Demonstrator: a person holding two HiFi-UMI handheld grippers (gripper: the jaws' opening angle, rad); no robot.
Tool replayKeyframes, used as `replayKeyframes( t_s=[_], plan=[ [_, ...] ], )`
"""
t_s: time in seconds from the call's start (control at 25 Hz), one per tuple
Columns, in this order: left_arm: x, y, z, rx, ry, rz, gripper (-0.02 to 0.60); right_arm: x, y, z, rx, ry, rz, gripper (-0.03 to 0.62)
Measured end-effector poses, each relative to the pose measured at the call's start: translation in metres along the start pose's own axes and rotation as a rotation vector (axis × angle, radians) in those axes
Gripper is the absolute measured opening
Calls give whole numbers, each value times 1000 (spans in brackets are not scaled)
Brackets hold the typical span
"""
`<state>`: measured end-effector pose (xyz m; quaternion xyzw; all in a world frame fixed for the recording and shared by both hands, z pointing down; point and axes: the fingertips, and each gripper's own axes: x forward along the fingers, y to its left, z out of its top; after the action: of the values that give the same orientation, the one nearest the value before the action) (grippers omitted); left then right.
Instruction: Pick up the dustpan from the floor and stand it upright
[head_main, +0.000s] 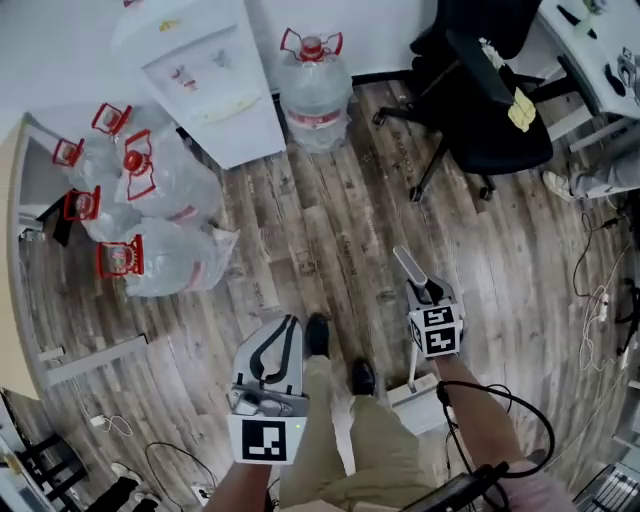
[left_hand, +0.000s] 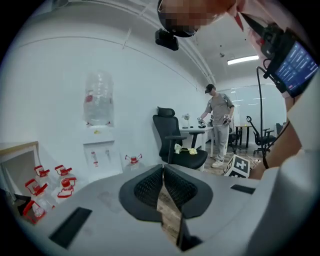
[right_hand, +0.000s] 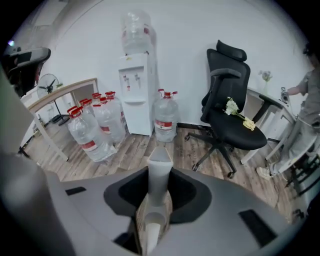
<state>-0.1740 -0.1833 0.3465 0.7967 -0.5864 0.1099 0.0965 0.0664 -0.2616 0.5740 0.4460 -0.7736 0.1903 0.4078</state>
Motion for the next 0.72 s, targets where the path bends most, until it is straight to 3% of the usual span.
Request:
replayKeyframes(
  t_s=[0.28, 0.4, 0.72],
  plan=[
    [-31, -73, 78, 55, -108, -76, 17, -94, -13, -18, 40, -51, -16, 103],
    [-51, -106, 96, 127, -120, -99, 17, -127, -22, -29, 55, -80, -18, 103],
    [-98, -156, 121, 82, -127, -89, 17, -199, -37, -38, 73, -154, -35, 101]
  ],
)
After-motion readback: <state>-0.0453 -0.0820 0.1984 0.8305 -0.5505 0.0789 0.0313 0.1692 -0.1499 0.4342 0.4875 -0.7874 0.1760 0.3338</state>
